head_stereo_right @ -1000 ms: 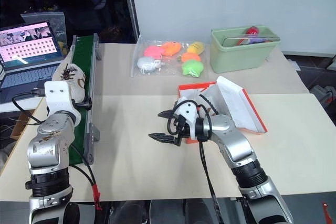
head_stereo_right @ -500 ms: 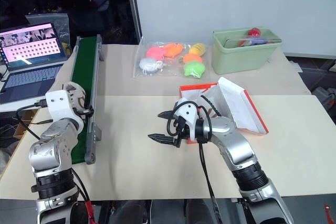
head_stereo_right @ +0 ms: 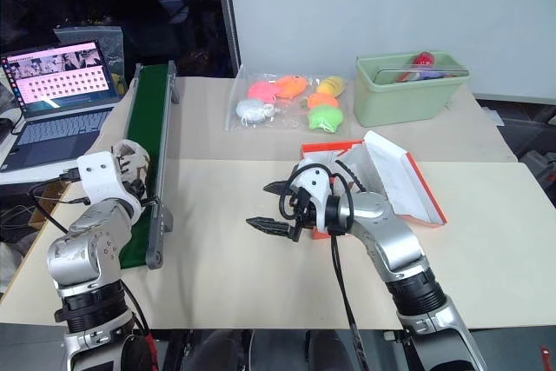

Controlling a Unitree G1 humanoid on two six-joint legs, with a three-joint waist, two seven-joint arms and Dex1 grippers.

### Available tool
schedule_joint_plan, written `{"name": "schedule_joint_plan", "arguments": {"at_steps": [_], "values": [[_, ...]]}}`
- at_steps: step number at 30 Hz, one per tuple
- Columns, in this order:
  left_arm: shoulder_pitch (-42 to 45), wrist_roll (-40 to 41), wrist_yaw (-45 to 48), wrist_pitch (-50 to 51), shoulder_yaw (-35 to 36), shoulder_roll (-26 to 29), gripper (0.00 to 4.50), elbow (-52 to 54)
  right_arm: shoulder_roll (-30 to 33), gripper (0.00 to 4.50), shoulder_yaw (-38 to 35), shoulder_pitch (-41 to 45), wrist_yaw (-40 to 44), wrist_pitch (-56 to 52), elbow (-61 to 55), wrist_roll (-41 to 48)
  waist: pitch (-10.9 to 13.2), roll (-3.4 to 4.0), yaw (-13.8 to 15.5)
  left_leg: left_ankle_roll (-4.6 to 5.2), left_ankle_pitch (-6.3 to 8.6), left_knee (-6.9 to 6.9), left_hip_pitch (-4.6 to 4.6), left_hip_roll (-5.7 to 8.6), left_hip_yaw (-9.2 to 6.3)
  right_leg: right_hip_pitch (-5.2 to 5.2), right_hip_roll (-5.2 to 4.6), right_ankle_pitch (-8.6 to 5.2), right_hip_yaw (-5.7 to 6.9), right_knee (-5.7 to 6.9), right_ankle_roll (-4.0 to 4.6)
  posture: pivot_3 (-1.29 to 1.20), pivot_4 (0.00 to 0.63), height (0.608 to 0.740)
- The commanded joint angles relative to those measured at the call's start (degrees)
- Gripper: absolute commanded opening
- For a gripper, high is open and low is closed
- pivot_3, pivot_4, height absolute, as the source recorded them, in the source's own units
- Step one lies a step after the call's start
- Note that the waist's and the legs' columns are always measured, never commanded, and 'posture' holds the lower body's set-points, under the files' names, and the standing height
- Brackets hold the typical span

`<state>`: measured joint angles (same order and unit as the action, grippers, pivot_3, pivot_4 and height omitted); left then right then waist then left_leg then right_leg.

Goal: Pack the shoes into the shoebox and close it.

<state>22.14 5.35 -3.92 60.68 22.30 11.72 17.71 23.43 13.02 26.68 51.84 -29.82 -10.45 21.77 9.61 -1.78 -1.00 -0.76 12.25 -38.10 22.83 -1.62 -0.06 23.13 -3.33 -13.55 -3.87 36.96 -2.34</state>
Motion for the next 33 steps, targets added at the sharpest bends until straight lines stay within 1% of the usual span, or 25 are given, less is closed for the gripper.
{"name": "schedule_joint_plan", "arguments": {"at_steps": [1,6,10,12,14,16,18,22,27,33], "values": [[0.7,-1.2,0.0,-3.7,-3.0,0.8,1.14,0.5,-1.4,4.50,-3.6,2.2,-1.8,-5.1,-2.1,4.8,0.0,-0.01,0.0,0.00,0.00,0.00,0.01,0.00,0.00,0.00,0.00,0.00,0.00,0.00,0.00,0.00,0.150,0.729],[1.1,-5.2,2.1,-14.8,-12.3,4.0,1.14,6.1,-4.8,4.50,-10.0,6.0,-7.8,-17.3,1.7,12.0,0.1,-0.27,0.0,0.00,0.00,0.00,0.27,-0.02,-0.02,0.21,0.01,0.10,0.01,-0.06,0.17,0.00,0.150,0.729],[1.0,-5.8,7.0,-22.9,-21.0,4.9,1.14,8.7,-8.6,4.50,-15.6,8.6,-13.6,-26.5,5.5,17.7,0.1,-0.28,0.2,-0.07,0.05,0.09,0.76,-0.04,0.01,0.64,-0.05,0.12,0.00,-0.22,0.19,0.00,0.150,0.729],[0.5,-0.9,10.6,-23.3,-22.3,2.1,1.14,9.8,-10.5,4.50,-18.2,9.4,-16.1,-30.3,6.7,20.6,0.1,-0.28,0.2,-0.07,0.04,0.11,1.24,-0.05,0.03,1.19,-0.04,0.13,-0.02,-0.15,0.21,0.00,0.150,0.729],[-0.5,4.2,14.4,-22.2,-23.7,-0.7,1.14,11.5,-12.1,4.50,-20.8,10.4,-18.4,-33.3,8.1,22.9,0.1,-0.28,0.1,-0.07,0.04,0.12,1.40,-0.08,0.01,1.32,-0.03,0.15,-0.01,0.13,0.22,0.00,0.150,0.729],[-0.9,5.6,16.7,-21.8,-25.6,-1.1,1.14,12.6,-13.3,4.50,-22.8,11.3,-20.2,-35.3,9.2,24.6,0.1,-0.28,-0.1,-0.07,0.04,0.11,1.44,-0.07,0.03,1.34,-0.05,0.16,-0.01,0.11,0.22,0.00,0.150,0.729],[-0.9,6.1,17.4,-21.6,-26.2,-1.1,1.14,12.8,-14.0,4.50,-24.2,12.0,-21.7,-36.6,9.7,26.0,0.1,-0.28,-0.4,-0.06,0.04,0.11,1.41,-0.07,0.05,1.34,-0.04,0.15,-0.02,0.06,0.22,0.00,0.150,0.729],[0.6,9.7,18.6,-19.2,-26.2,-2.8,1.14,12.2,-17.4,4.50,-31.8,15.4,-27.4,-39.1,12.8,32.3,0.1,-0.27,-0.9,-0.05,0.03,0.11,1.23,-0.12,0.03,1.23,0.09,0.14,-0.02,-0.03,0.22,0.00,0.150,0.729],[2.0,9.9,19.4,-19.4,-25.7,-1.8,1.14,10.5,-18.5,4.50,-38.8,18.7,-32.9,-39.7,15.5,38.6,0.1,-0.26,-1.3,-0.04,0.03,0.10,1.30,-0.10,0.02,1.23,0.08,0.14,-0.02,-0.10,0.21,0.00,0.150,0.729],[2.9,10.5,19.8,-19.6,-25.6,-1.5,1.14,9.7,-19.1,4.50,-38.3,18.0,-37.0,-39.3,13.5,40.0,0.1,-0.25,-1.6,-0.04,0.03,0.10,1.33,-0.10,0.02,1.25,0.08,0.14,-0.01,-0.14,0.21,0.00,0.150,0.729]]}}
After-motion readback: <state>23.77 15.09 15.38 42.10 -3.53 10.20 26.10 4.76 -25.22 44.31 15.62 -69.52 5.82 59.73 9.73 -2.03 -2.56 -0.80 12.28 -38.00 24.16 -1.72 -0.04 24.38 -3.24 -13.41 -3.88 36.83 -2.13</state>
